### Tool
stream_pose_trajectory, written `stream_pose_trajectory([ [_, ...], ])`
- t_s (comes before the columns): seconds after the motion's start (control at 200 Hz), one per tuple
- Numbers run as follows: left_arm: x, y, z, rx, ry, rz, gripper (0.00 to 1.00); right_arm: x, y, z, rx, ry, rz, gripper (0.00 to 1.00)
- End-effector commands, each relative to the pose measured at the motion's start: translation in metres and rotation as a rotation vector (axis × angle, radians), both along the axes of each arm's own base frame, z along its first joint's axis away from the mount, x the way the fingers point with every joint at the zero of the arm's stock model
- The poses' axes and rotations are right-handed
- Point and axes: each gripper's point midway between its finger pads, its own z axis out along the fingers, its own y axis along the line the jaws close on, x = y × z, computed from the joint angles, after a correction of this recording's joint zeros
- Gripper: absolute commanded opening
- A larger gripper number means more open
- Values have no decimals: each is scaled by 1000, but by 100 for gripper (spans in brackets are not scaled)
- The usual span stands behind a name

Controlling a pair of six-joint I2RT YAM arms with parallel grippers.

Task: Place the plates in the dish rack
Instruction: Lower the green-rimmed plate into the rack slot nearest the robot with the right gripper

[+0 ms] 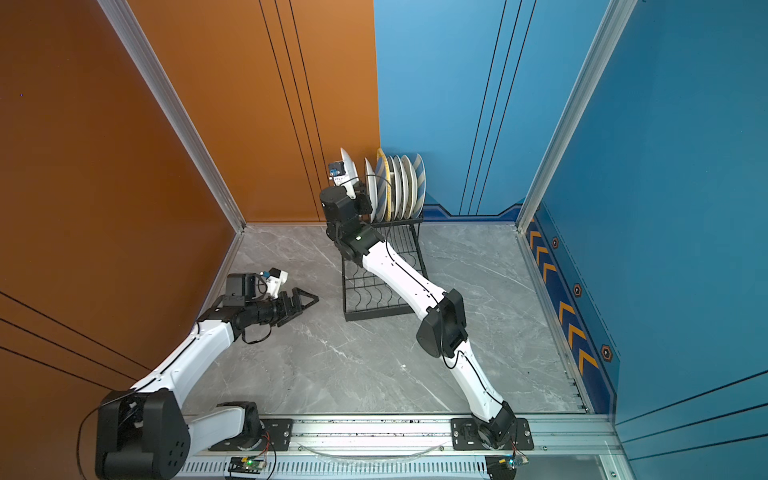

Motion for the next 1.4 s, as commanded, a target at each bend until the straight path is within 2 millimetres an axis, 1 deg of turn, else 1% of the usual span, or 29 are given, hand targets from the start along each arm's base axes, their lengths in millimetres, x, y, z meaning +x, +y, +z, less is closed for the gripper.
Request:
stream_pose_trajectory([
  [0.0, 0, 4, 0, 4, -7, 19, 98, 3, -12, 20, 59, -55, -19, 0],
  [0.155, 0, 5, -2, 6, -3, 21, 98, 11, -17, 9, 42, -37, -42, 0],
  [0.425, 0, 6, -3, 8, 1, 29, 98, 19, -18, -5, 38, -11, -37, 0],
  [0.571, 0, 6, -4, 10, 2, 34, 98, 20, -16, -12, 33, 4, -33, 0],
  [0.721, 0, 7, -4, 12, 2, 41, 98, 18, -16, -13, 29, 13, -29, 0],
  [0.911, -2, 8, -5, 9, 1, 53, 98, 11, -19, -2, 15, -11, -35, 0],
  [1.076, -3, 8, -7, 7, -1, 57, 98, 4, -18, 18, 28, -47, -17, 0],
  [1.186, -1, 8, -5, 6, -5, 59, 98, -3, -13, 30, 42, -67, 13, 0],
  [1.396, -2, 8, -5, 4, -7, 59, 98, -15, 0, 45, 25, -101, 43, 0],
])
